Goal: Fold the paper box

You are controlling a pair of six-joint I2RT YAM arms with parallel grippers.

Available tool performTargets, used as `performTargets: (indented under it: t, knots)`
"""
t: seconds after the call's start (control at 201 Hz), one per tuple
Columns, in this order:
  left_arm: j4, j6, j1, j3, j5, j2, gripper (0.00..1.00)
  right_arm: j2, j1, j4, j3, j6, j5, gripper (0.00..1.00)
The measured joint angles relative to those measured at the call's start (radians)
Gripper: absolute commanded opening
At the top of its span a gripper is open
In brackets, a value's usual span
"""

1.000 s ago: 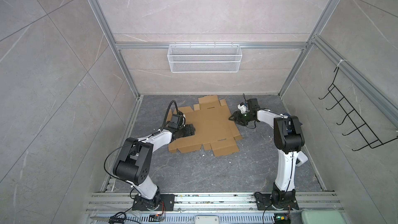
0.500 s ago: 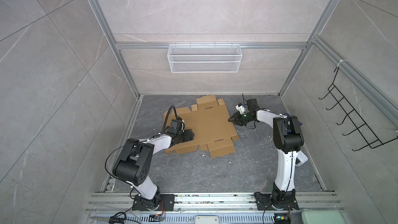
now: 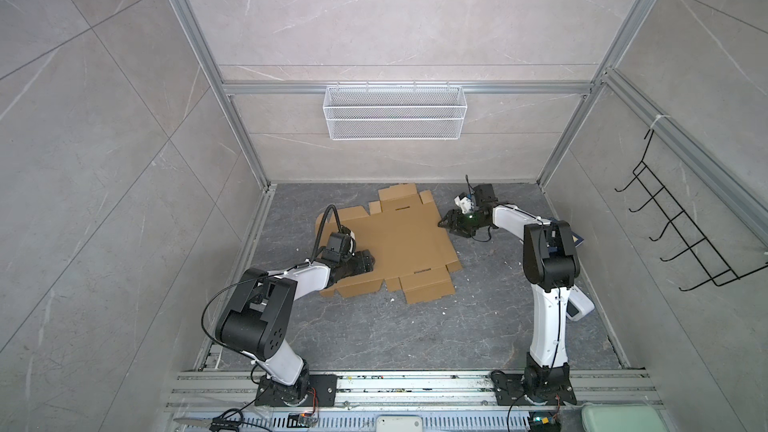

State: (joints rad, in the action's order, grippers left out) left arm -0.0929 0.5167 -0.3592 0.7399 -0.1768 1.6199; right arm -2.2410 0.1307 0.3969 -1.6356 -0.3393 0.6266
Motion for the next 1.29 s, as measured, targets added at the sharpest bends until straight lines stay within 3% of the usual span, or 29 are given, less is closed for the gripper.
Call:
performTargets:
  t: [0.129,0.259,0.443,0.627,0.931,1.095,1.294]
  knots:
    - [-0.008,0.000,0.000,-0.005,0.002,0.000,0.80,-0.030,0.009,0.000,-0.025,0.005,0.037,0.57]
    - [-0.010,0.000,0.000,-0.005,0.003,0.000,0.79,-0.036,0.032,-0.004,-0.024,0.010,0.070,0.38]
    - [-0.003,0.008,0.000,-0.014,0.000,-0.013,0.77,-0.035,0.046,-0.039,-0.003,0.012,0.106,0.20]
    - [0.047,0.038,-0.030,-0.052,-0.015,-0.085,0.76,-0.001,0.049,-0.002,0.028,0.040,0.092,0.11]
    - [0.235,0.047,-0.145,-0.036,-0.016,-0.326,0.77,0.227,0.092,0.240,0.029,0.208,-0.116,0.01]
    - [0.360,-0.031,-0.127,0.089,0.014,-0.447,0.77,0.325,0.147,0.356,0.004,0.338,-0.256,0.01]
    - [0.390,-0.080,-0.056,0.156,0.024,-0.469,0.77,0.338,0.308,0.488,-0.095,0.558,-0.469,0.01]
